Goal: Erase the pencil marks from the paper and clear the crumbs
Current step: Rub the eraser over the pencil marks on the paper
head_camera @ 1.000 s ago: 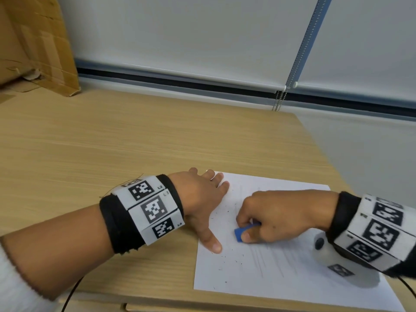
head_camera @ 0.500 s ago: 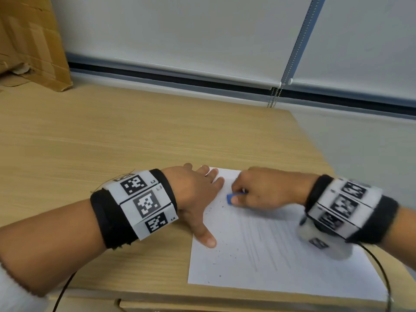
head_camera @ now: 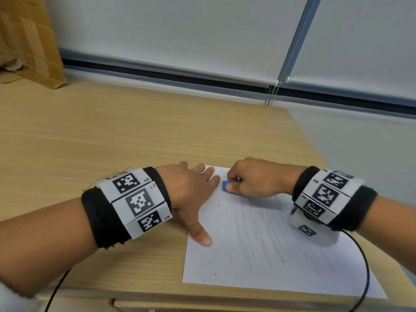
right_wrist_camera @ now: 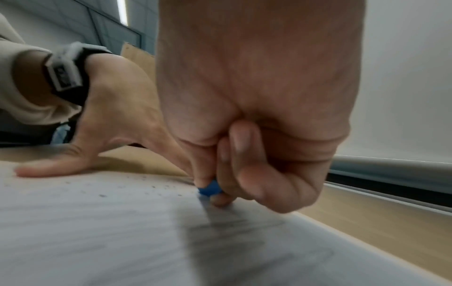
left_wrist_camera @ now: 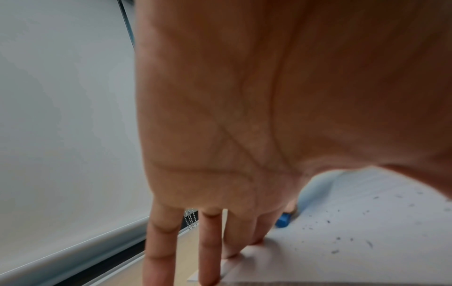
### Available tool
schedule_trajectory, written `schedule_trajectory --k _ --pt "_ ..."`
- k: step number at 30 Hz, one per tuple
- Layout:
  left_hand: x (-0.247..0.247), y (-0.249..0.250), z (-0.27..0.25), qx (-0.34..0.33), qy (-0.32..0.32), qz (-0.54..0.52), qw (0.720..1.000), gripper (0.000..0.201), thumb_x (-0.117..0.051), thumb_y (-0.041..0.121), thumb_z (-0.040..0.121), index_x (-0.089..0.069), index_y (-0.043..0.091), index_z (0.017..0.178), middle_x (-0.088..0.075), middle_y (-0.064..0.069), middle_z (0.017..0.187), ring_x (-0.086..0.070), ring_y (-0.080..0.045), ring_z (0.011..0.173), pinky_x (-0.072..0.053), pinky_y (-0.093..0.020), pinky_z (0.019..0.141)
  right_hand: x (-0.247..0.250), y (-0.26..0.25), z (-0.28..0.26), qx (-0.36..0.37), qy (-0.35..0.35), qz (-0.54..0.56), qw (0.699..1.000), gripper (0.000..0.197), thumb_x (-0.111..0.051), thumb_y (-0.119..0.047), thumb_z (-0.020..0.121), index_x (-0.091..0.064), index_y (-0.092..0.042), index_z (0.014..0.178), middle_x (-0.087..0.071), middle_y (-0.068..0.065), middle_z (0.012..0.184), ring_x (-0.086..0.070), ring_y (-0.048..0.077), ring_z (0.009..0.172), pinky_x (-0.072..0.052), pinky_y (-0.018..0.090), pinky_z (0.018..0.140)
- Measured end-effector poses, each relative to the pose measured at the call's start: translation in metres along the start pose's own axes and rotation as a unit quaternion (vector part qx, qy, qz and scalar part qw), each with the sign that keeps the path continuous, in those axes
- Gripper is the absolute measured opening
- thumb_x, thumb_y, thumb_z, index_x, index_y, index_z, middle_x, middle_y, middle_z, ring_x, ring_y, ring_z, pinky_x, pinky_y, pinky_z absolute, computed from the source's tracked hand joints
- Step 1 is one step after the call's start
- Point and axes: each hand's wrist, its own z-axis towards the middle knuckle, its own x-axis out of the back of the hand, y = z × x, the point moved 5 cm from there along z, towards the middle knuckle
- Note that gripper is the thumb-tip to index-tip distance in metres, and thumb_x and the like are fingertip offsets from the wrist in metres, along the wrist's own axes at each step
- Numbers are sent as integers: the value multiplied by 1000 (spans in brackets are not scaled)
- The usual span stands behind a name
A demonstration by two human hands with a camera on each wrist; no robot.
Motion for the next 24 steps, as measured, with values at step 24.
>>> schedule_trajectory --k 24 --pt "-2 0 5 -1 -9 2 1000 134 -59 80 67 21 12 150 23 -7 159 12 -24 148 -8 -45 118 -3 3 0 19 -55 -28 998 35 -51 -34 90 -46 -13 62 -46 2 59 -40 19 56 -38 35 57"
